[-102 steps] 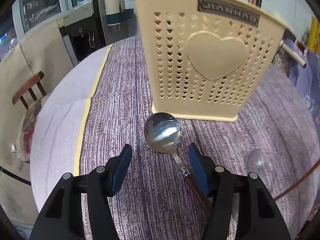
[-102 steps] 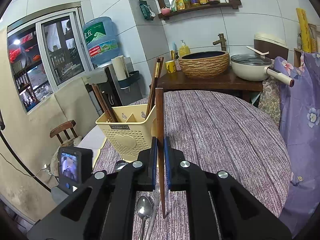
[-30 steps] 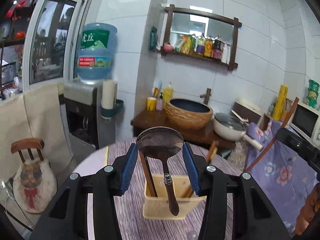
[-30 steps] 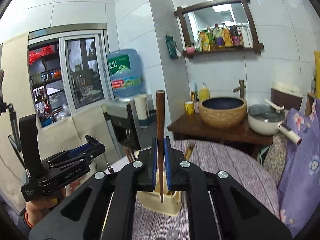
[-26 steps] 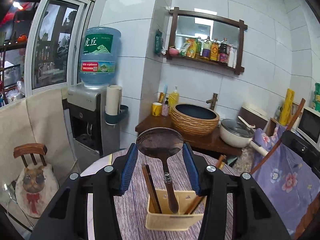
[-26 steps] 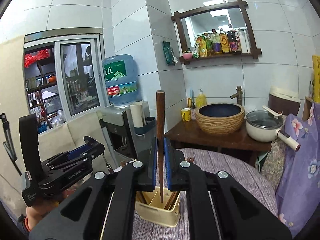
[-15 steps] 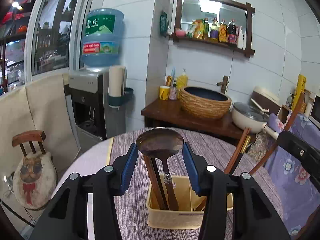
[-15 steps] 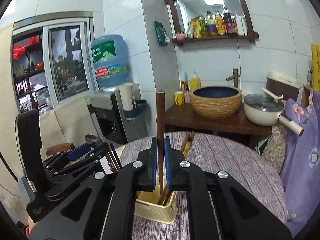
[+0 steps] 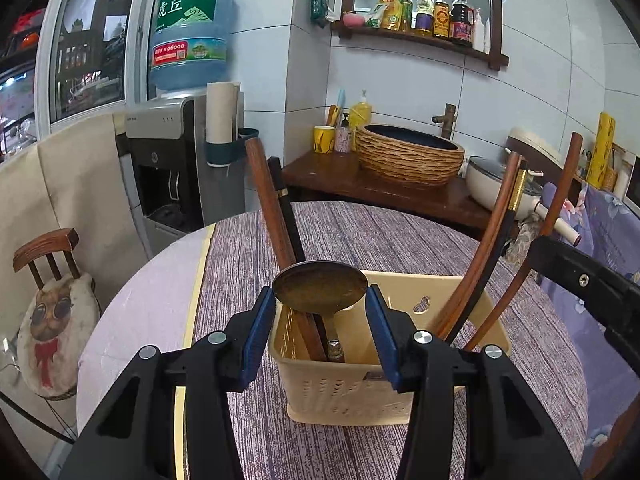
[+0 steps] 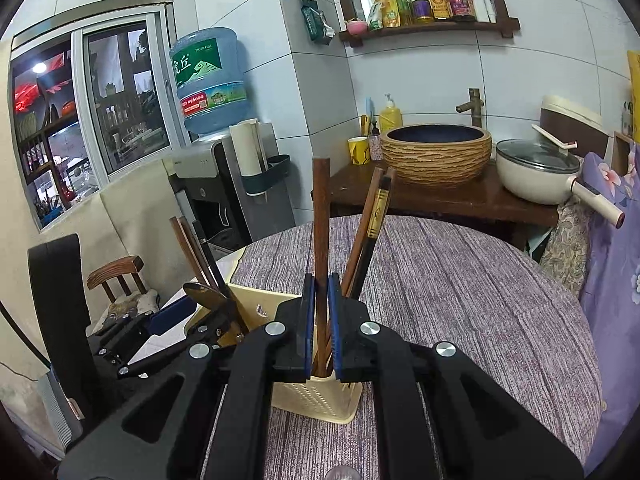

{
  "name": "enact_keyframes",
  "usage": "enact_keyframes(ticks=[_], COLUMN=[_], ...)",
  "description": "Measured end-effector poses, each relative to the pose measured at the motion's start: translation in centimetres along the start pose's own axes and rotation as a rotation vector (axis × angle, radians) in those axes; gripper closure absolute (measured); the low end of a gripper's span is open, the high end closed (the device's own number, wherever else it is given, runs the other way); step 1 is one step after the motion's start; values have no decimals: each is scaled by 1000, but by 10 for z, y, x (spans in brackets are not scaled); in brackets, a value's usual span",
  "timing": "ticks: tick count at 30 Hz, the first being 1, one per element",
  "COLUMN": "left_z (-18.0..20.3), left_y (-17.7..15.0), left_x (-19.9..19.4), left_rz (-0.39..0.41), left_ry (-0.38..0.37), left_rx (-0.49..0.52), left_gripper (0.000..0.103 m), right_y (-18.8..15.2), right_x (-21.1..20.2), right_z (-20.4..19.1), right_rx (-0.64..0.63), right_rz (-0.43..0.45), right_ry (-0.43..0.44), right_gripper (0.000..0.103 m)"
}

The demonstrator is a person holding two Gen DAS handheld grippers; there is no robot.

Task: Organize utensils
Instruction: 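Lower the spoon and chopstick into the holder and open both tools, then move both tools down toward the two steel spoons on the cloth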

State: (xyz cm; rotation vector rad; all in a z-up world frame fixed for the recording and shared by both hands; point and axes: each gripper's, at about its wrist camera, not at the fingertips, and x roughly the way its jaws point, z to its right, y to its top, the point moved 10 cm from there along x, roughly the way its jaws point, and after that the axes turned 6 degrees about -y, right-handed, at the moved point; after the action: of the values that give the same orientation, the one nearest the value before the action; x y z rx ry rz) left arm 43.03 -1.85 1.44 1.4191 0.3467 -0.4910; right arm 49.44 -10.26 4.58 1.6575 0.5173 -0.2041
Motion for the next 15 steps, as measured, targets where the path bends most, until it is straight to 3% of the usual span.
enact_keyframes(ticks=[4, 6, 7, 13, 15], left_z=[2, 1, 0, -10, -20], left_y=[-2, -1, -1, -18, -32], left_x=[-7, -17, -24, -61, -69], left_rz=[6, 37, 51, 94, 79], left_ry=[-18, -6, -7, 2, 7], left_rx=[11, 26, 29, 37, 6], left_gripper=[52, 46, 42, 35, 34], right_y=[-5, -6, -6, -19, -29], right_x=[-1, -6, -10, -40, -50], right_z=[-1, 0, 0, 11, 18], right_rx=[-26, -18, -10, -1, 7], right_rz=[14, 30, 44, 75, 69], right_ry=[-7, 1, 9, -19, -37], right_gripper=[89, 63, 59, 56, 48])
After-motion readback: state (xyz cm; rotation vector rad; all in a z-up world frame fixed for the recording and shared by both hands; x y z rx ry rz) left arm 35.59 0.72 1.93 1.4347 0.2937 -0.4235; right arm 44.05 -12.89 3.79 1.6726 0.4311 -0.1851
